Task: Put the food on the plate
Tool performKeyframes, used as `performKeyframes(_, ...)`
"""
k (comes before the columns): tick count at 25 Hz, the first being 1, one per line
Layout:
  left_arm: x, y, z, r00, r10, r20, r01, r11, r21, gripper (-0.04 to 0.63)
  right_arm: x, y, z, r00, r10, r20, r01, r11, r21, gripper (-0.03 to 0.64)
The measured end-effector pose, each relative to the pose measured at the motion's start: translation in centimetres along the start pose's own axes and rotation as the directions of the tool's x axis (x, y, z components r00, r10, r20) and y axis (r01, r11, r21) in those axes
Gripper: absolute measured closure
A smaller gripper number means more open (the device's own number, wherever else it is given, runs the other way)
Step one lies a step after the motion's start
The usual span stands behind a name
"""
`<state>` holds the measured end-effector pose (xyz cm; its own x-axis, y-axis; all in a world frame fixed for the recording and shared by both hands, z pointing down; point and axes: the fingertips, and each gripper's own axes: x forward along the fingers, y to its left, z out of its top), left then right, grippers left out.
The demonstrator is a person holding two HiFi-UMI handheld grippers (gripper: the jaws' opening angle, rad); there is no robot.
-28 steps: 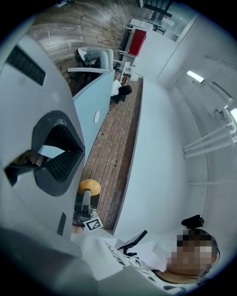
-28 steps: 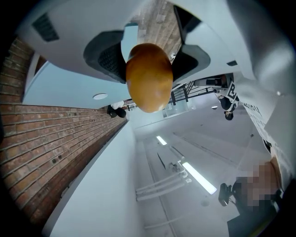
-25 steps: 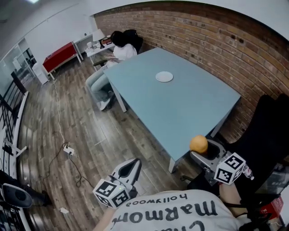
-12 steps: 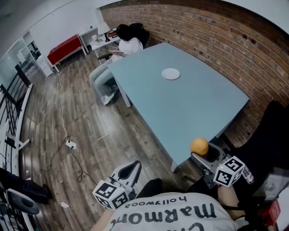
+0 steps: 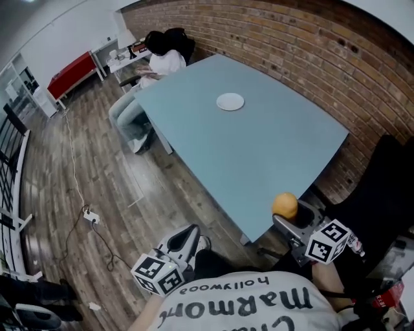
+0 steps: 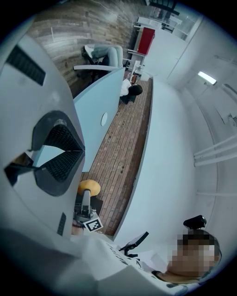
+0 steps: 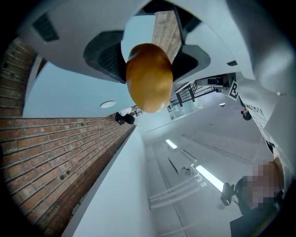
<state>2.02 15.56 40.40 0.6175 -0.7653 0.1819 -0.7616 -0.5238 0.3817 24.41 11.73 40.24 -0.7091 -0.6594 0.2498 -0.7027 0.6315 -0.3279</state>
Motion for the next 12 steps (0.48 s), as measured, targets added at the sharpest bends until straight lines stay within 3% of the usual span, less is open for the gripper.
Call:
performKeyframes(5,2.2,2.7,1.9,0.999,-0.037,-0.008,0.037,0.999,0.004,0.589,2.5,-1.4,0.7,0.998,-0.059,-0.007,0.059,0.998,0.024,0.304)
performKeyframes(12,5.3,9.1,5.3,0.996,-0.09,-0.014,0.089,0.995,-0.052,0.589,7.0,-2.6,2.9,0.988,-0.154,0.002,0.154,0.988,0.03,0.304)
